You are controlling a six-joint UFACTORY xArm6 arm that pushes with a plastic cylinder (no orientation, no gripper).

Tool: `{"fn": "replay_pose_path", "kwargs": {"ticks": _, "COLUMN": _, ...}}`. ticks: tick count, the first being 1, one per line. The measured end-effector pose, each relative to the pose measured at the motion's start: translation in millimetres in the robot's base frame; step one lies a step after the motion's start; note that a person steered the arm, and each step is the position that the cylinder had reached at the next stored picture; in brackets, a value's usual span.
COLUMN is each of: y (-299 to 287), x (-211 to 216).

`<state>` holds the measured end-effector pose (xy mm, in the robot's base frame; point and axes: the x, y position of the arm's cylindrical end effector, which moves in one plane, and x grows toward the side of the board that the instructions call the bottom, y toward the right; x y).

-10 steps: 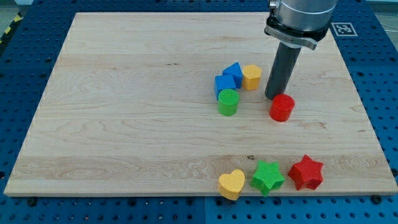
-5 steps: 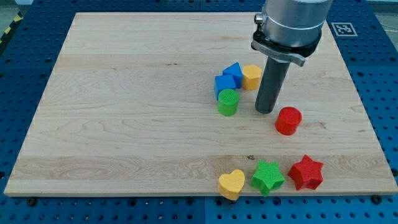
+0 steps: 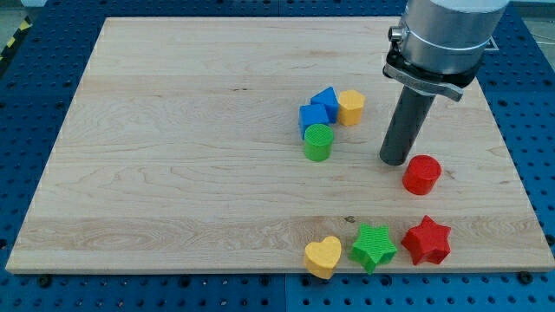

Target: Push the red circle right to the red star

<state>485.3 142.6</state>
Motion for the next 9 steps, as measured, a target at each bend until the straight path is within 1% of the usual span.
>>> {"fn": "replay_pose_path", "kwargs": {"ticks": 1, "y": 12, "x": -1}}
{"fn": "replay_pose_path", "kwargs": {"ticks": 2, "y": 25, "x": 13}}
{"fn": "replay_pose_path", "kwargs": {"ticks": 5, "y": 27, "x": 43}}
{"fn": "replay_pose_path", "kwargs": {"ticks": 7, "y": 52, "x": 63}}
{"fn": "replay_pose_path", "kwargs": {"ticks": 9, "y": 62, "x": 85}}
